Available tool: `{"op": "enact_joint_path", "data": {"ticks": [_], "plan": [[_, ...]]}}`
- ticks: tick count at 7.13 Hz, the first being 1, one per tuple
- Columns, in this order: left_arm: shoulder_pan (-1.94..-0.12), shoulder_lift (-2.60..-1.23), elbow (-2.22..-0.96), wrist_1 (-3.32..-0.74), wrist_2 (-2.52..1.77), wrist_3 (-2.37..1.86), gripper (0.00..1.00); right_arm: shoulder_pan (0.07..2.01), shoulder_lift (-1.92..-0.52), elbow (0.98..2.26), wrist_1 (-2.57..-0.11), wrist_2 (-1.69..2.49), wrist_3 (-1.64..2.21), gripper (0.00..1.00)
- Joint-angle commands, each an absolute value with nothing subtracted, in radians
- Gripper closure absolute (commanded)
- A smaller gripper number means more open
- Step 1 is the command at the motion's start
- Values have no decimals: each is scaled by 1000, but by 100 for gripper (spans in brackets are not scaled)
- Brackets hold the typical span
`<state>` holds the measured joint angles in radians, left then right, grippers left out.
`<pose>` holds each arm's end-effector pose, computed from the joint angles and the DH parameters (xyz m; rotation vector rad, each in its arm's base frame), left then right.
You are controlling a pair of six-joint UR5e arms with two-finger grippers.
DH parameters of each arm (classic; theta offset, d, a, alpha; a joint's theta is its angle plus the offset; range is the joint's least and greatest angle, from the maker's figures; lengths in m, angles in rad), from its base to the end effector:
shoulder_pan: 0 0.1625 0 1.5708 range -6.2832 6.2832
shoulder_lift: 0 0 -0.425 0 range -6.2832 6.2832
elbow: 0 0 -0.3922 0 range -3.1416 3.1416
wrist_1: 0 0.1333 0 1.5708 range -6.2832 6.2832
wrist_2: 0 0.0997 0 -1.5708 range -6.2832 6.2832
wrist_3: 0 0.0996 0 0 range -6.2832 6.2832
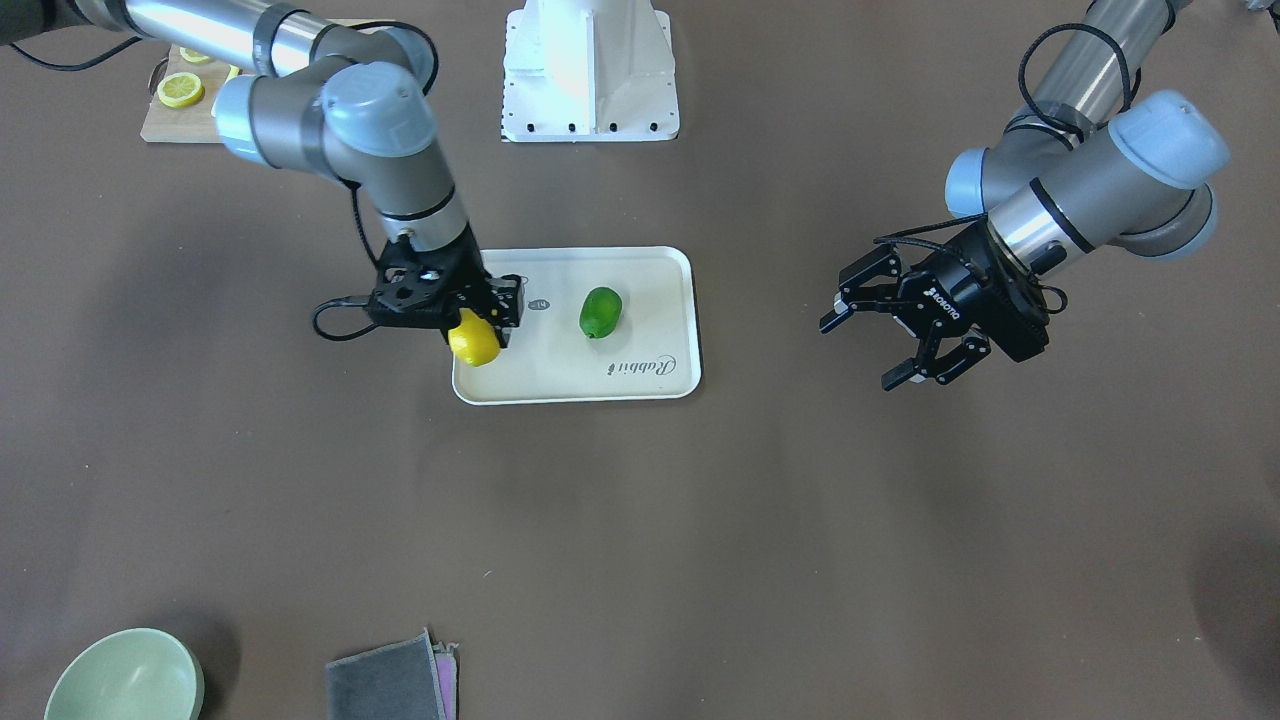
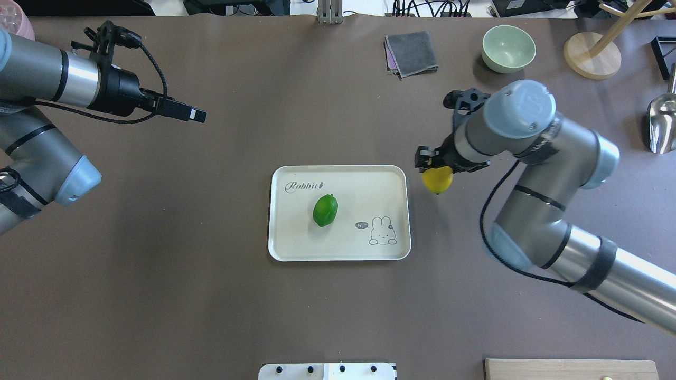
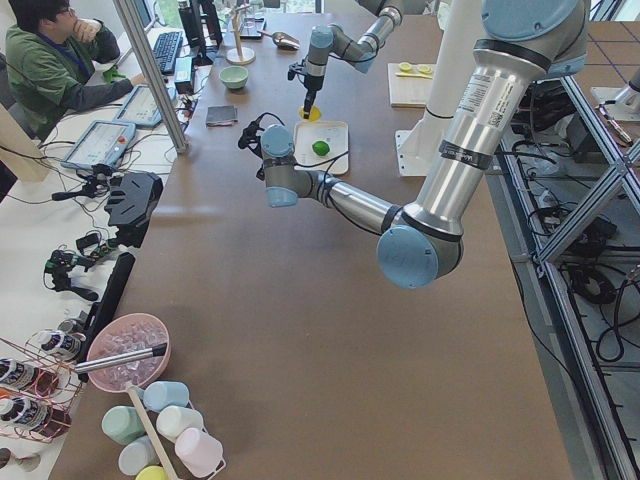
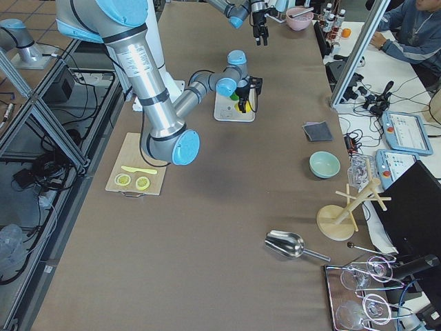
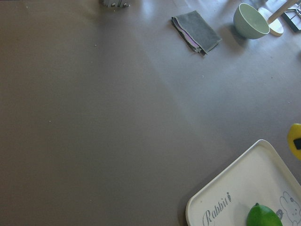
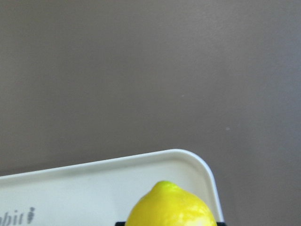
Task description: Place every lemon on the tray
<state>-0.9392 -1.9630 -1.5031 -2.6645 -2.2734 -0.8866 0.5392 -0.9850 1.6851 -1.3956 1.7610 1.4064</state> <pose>0.3131 -0.5447 0.3432 0.5797 1.3411 0.2893 -0.5195 -0.4442 0.2501 0.1341 -0.8830 0.2664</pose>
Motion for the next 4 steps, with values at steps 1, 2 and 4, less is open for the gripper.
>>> {"op": "enact_joint_path", "data": {"ticks": [1,2,4], "plan": [[-937,-1963,-1499,-2665,-2273,-885,2,500,-953,1690,-1420,1669,1451,0],[-936,-1963,-1497,-2665,-2273,-885,2,555,-954,1698,-1422,1722,1374,0],[-936,-1953,-1491,-2663,-2272,-896,2,705,-1015,1735,-1420,1903,1208,0]]}}
